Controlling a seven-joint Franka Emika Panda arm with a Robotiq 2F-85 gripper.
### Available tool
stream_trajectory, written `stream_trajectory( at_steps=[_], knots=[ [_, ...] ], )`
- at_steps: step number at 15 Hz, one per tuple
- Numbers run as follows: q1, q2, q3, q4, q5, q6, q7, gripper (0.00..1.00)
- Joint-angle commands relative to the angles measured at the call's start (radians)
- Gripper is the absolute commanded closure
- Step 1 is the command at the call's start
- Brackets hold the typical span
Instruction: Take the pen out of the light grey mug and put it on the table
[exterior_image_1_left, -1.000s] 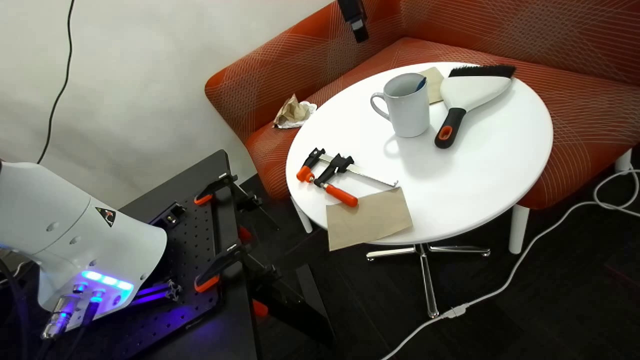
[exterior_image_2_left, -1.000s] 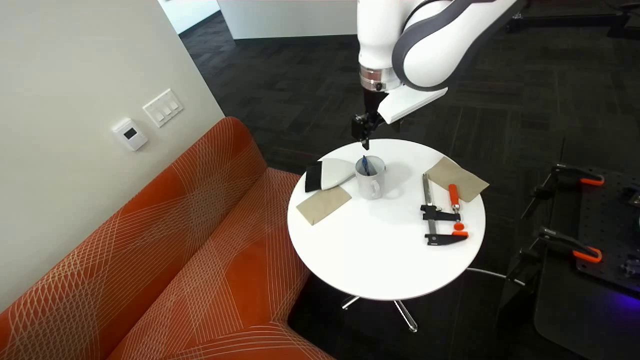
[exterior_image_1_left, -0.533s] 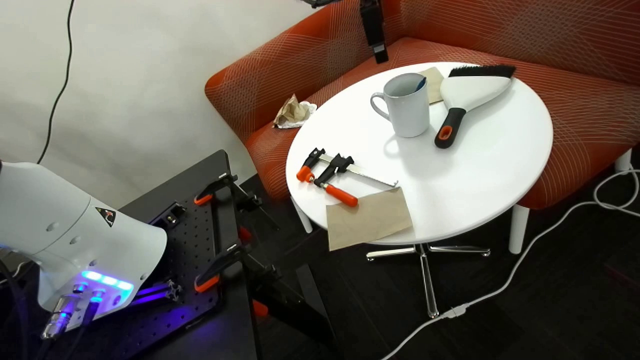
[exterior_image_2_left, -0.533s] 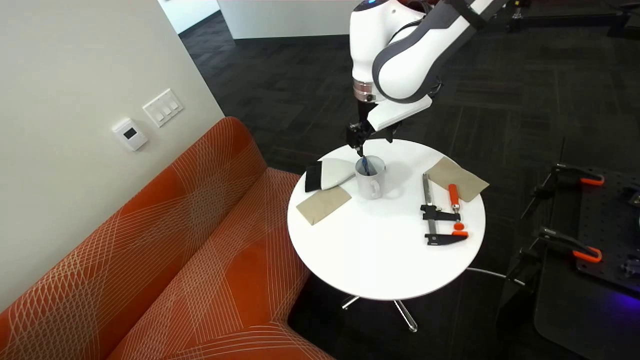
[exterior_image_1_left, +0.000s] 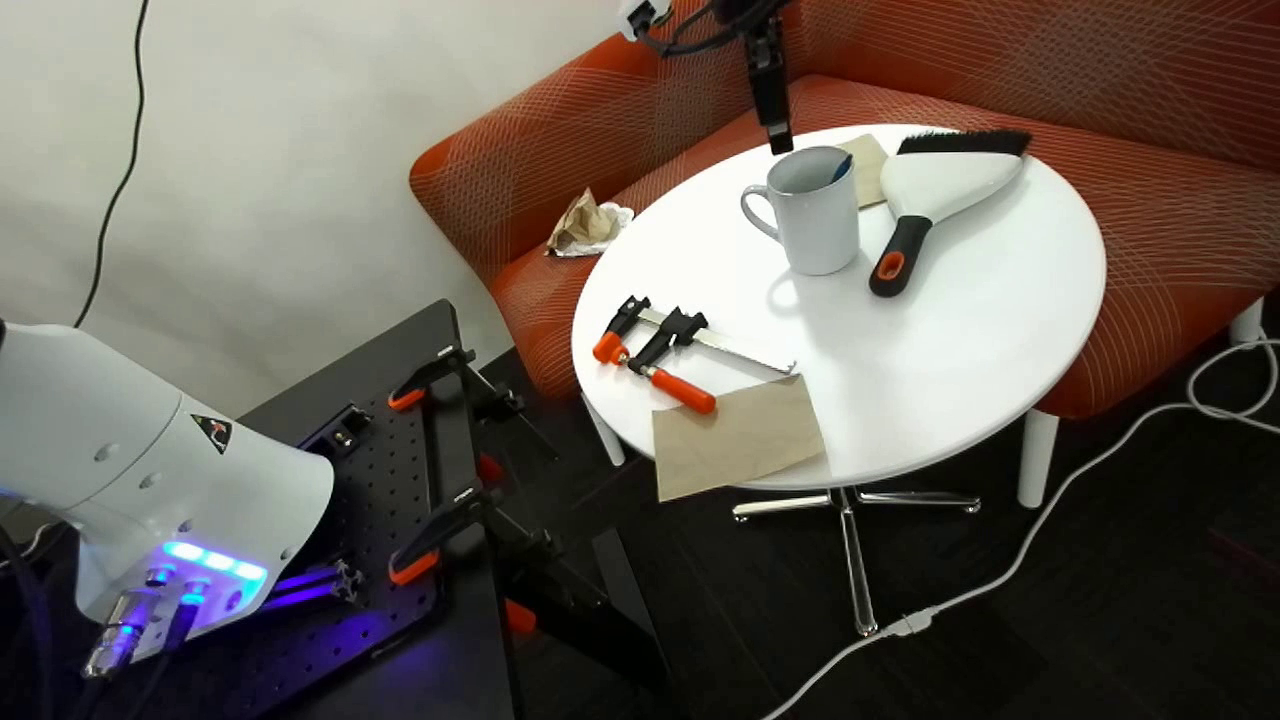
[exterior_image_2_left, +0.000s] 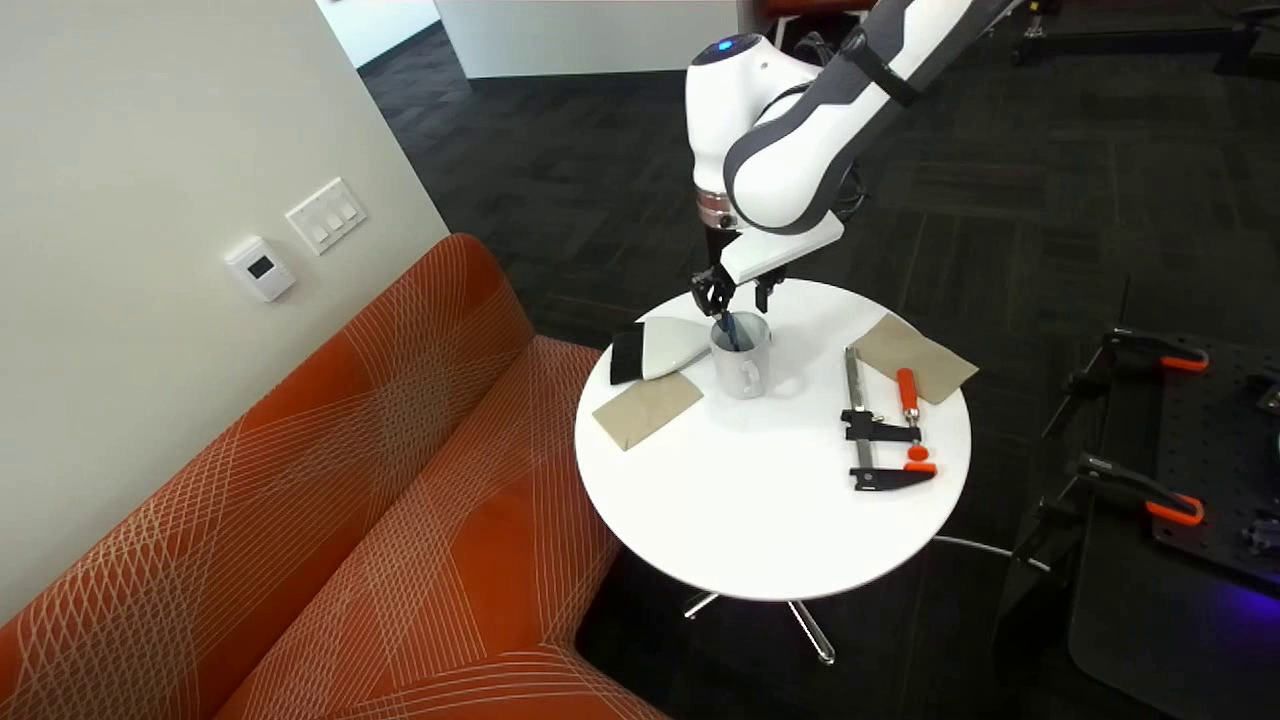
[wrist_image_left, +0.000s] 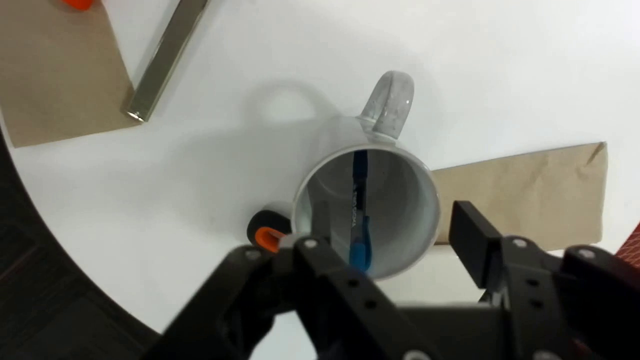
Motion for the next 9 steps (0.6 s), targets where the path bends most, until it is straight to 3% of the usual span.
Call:
stream_trajectory(
  at_steps=[1, 5, 8, 9],
  knots=[
    [0.028, 0.041, -0.024, 0.045, 0.029, -0.005, -0.004, 0.41],
    [0.04, 0.076, -0.039, 0.072, 0.025, -0.004, 0.01, 0.44],
    [0.043, 0.099, -0.049, 0.088, 0.029, -0.001, 0.011, 0.54],
    [0.043, 0.104, -0.051, 0.091, 0.031, 0.001, 0.011, 0.63]
  ],
)
